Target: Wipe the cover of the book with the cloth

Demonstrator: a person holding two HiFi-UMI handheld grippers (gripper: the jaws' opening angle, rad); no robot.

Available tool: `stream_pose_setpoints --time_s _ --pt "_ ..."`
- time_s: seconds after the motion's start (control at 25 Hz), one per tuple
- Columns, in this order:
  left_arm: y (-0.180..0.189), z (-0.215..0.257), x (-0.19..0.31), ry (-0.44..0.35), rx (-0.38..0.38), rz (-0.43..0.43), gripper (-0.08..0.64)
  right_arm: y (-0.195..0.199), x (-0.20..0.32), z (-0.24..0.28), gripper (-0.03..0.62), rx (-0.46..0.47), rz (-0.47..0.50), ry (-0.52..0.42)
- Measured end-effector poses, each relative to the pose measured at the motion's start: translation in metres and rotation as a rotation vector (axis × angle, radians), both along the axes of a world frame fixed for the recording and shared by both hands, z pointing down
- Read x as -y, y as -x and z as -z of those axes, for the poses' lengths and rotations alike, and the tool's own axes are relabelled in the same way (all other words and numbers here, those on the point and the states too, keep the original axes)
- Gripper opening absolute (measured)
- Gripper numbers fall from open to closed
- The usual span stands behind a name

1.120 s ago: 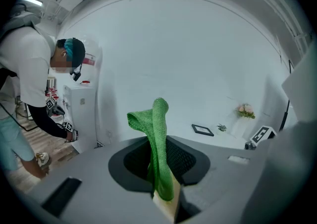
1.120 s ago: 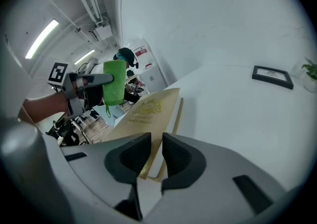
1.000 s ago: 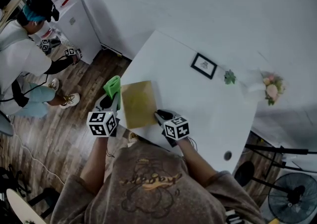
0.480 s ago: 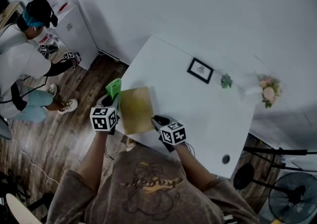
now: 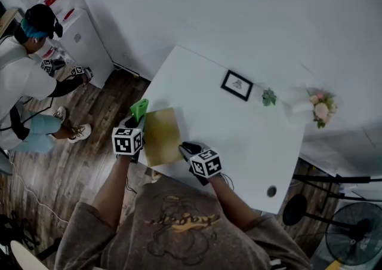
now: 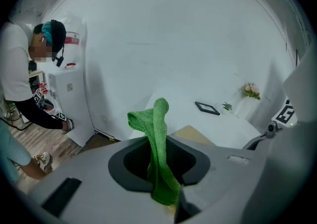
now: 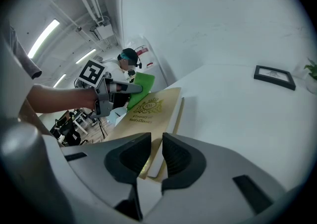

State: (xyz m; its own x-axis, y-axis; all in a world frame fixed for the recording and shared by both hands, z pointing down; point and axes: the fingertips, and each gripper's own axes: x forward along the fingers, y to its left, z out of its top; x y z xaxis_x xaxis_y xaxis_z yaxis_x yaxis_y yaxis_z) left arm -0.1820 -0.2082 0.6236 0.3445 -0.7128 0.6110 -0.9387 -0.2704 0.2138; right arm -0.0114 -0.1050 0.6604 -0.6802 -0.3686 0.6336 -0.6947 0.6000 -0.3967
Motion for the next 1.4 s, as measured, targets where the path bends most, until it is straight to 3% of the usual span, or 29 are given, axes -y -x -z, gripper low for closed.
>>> stream_pose_setpoints --time_s 0.4,0.76,1.4 --pt "-0.016 -0.012 0.010 0.061 -0.008 -0.030 0.069 -0.002 0.002 -0.001 0.075 0.012 0.016 0.012" --pt "-0.035 -0.012 0.020 0.079 0.031 -0.090 0.069 0.001 0.003 -0.001 0.077 0.026 0.017 0.021" --pt "-0.124 -0.009 0.038 0.093 -0.033 -0.276 0.069 -0.002 0.004 -0.001 0.075 0.022 0.012 0.025"
